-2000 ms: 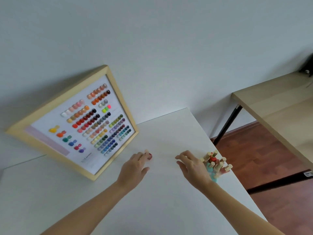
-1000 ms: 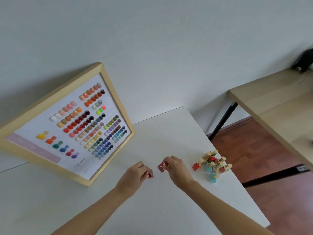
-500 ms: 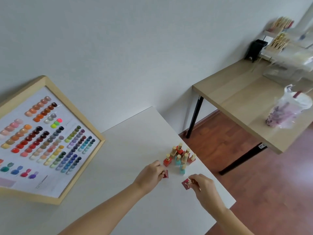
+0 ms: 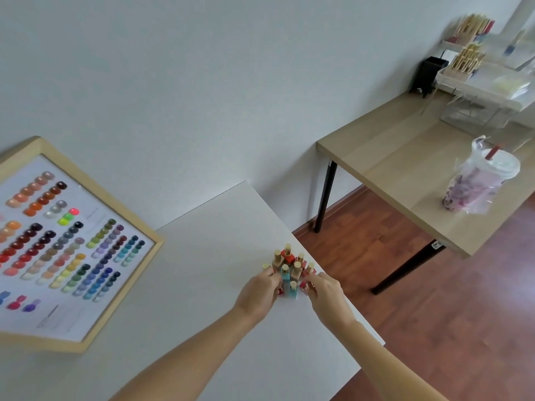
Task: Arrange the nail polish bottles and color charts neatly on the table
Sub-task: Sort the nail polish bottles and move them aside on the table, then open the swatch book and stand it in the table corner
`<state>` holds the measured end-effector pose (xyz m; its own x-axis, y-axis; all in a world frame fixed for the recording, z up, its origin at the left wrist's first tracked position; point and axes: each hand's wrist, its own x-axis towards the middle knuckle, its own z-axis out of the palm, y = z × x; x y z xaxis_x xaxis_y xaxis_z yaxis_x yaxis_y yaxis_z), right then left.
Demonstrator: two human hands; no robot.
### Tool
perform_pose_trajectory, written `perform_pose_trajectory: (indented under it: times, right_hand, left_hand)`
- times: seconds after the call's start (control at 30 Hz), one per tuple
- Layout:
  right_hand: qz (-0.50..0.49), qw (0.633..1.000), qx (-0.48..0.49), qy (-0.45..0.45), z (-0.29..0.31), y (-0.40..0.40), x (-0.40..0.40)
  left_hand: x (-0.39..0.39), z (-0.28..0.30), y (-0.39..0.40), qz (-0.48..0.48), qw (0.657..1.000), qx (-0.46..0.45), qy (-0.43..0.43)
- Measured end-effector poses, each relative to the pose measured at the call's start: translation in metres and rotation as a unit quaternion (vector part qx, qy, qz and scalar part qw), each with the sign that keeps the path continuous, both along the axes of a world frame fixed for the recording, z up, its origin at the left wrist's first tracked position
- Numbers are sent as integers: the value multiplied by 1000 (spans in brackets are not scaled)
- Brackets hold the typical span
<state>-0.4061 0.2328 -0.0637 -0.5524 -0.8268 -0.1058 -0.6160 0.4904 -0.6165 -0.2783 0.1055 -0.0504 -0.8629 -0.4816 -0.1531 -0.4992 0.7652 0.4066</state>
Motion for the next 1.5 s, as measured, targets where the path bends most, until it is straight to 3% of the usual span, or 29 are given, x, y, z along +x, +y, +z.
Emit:
perform_pose_trajectory:
  times: [0.4,0.77,1.0,1.27,1.5]
  right_hand:
    - [26,1000,-11,-9,-4,-1,-7]
    - [18,995,-95,29,34,21,27]
    - [79,989,-127,-3,79,6,96]
    - [228,967,-105,-47,141,-8,211]
    - [372,928,4,-19,164,-4,297]
  left_hand:
    - [-5,12,4,12,999,-17,-29]
    - [52,94,-11,54,998,-14,-21]
    - [162,143,-9,151,988,5,36]
    - [344,165,16,267,959,13,89]
    - [470,157,55,329,943,33,24]
